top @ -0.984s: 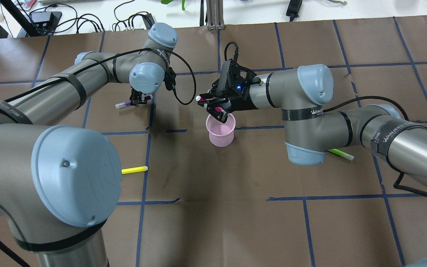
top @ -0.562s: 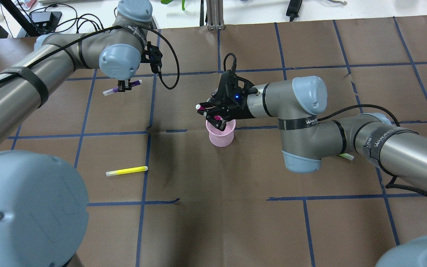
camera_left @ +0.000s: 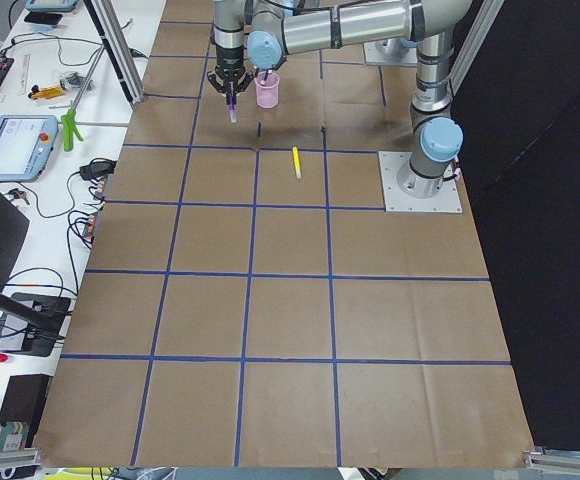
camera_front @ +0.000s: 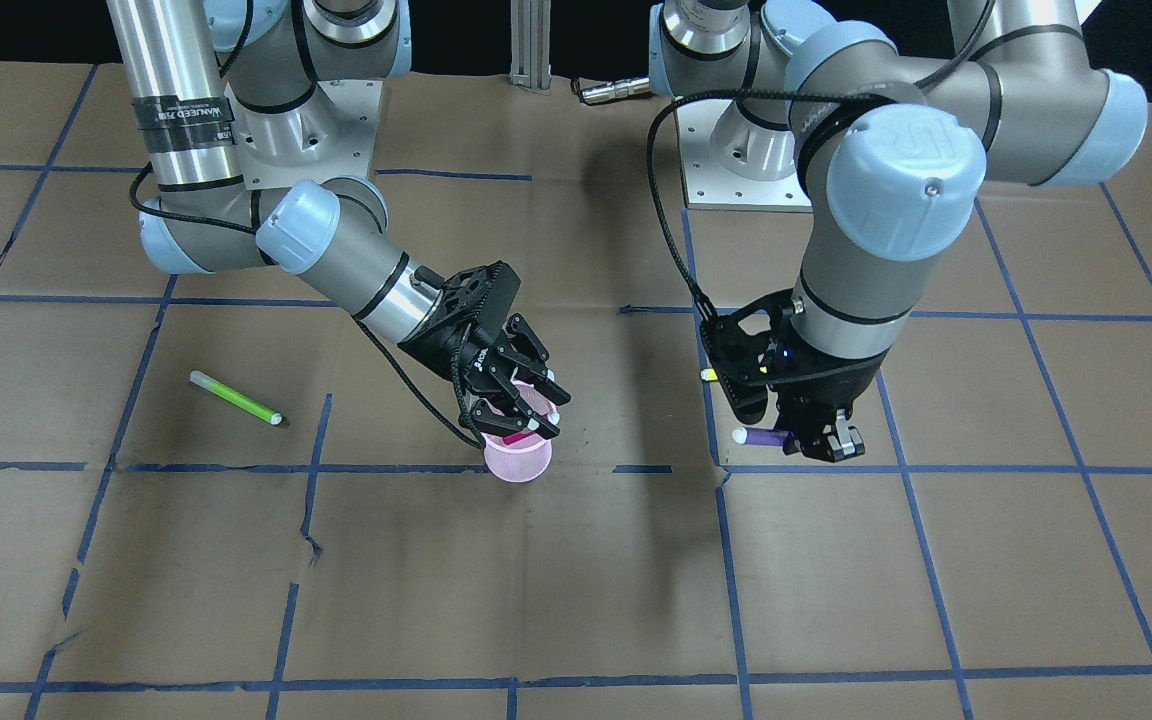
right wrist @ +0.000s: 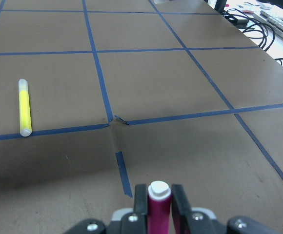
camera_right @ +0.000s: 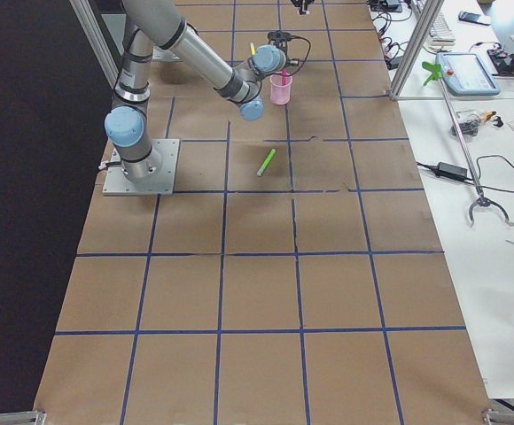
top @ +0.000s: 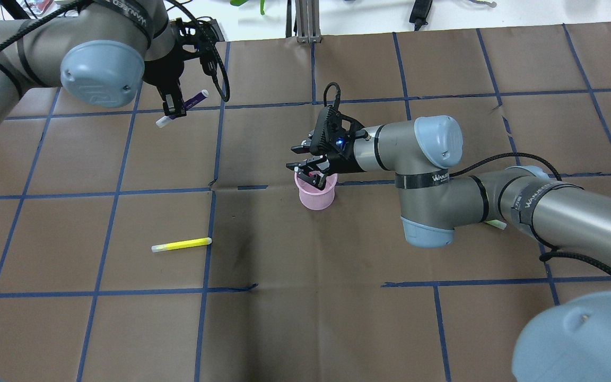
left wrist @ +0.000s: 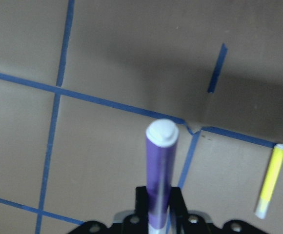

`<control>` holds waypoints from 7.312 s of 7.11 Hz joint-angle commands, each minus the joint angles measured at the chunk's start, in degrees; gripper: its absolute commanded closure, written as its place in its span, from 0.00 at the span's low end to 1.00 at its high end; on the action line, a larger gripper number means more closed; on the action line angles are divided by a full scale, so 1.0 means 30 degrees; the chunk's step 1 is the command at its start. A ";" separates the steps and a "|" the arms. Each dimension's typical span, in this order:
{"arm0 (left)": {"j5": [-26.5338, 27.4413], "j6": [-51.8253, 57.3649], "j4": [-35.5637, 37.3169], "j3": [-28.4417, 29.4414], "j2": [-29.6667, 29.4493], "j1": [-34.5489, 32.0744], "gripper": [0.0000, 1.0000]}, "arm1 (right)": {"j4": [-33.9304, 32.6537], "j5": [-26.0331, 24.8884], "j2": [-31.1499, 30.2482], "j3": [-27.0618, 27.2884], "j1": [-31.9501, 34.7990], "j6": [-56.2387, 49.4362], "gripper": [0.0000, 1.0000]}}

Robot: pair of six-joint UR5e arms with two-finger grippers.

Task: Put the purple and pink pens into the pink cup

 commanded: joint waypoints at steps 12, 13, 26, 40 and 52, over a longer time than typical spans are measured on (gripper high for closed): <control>-0.7903 -0.1876 0.1677 -0.3844 0.3069 -0.0344 0.97 | 3.0759 -1.3517 -0.7618 -1.1736 -0.4214 1.4781 0.00; -0.8089 -0.3689 0.3936 -0.4202 0.2572 -0.0837 0.97 | 3.0730 -1.3434 -0.7850 -1.1796 -0.4127 1.8629 0.00; -0.7768 -1.1823 1.4709 -0.7428 -0.0683 -0.5442 0.96 | 3.0905 -1.4547 -0.8057 -1.0888 -0.3394 2.1539 0.00; -0.5307 -1.7104 0.3800 -0.5905 0.4493 -0.0208 0.02 | 3.0642 -1.4313 -0.8028 -1.0946 -0.3394 2.1305 0.00; -0.1411 -2.5449 -0.6384 -0.1714 0.5321 0.1589 0.03 | 3.0260 -1.4224 -0.8057 -1.1211 -0.3452 2.1275 0.00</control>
